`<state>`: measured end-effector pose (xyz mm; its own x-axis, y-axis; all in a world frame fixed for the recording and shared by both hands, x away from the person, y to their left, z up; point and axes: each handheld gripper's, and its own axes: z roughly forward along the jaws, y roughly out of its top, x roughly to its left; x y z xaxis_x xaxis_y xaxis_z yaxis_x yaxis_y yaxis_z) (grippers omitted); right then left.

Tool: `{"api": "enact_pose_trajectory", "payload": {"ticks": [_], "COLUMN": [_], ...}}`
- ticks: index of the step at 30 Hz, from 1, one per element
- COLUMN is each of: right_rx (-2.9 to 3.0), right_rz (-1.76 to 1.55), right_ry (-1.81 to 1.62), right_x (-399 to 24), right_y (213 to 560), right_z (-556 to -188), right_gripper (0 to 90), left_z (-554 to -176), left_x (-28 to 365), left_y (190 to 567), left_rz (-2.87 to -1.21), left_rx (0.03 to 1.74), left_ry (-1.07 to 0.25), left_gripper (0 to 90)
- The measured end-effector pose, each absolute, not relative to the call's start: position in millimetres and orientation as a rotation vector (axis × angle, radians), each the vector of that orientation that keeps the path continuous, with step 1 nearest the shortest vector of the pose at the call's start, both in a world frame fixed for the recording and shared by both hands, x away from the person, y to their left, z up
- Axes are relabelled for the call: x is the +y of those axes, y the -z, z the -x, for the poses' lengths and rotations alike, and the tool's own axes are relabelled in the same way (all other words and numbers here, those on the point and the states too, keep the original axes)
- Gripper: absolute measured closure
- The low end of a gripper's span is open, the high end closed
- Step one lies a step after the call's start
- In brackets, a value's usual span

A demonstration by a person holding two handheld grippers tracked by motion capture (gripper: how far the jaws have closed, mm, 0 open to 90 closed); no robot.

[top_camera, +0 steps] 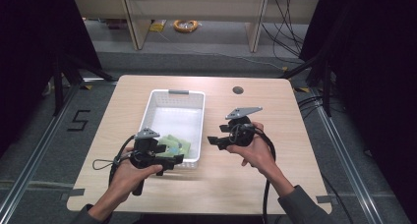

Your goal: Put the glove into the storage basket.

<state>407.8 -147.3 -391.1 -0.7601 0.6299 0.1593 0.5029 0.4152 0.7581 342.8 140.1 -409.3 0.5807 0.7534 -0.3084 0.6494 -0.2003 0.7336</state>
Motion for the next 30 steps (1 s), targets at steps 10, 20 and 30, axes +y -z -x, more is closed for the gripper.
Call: {"api": "enact_pose_trajectory", "payload": {"ticks": [10, 20, 30], "right_rx": [2.462, 2.435, 2.428], "right_rz": [-1.06, -1.091, -1.076], "right_ry": [-1.326, -1.343, -1.374], "right_x": [-173.4, -193.8, -208.4], "right_y": [400.0, 408.6, 418.9], "right_z": [-392.1, -379.4, -364.5], "right_gripper": [34.5, 33.3, 31.9], "left_z": [-326.9, -315.9, -309.2], "left_x": [124.5, 114.7, 111.9], "left_y": [412.8, 422.2, 436.7], "left_rz": [-1.924, -1.931, -1.942], "left_rx": [1.063, 1.037, 1.023], "left_ry": [-0.144, -0.146, -0.131], "left_gripper": [20.4, 20.4, 20.4]}}
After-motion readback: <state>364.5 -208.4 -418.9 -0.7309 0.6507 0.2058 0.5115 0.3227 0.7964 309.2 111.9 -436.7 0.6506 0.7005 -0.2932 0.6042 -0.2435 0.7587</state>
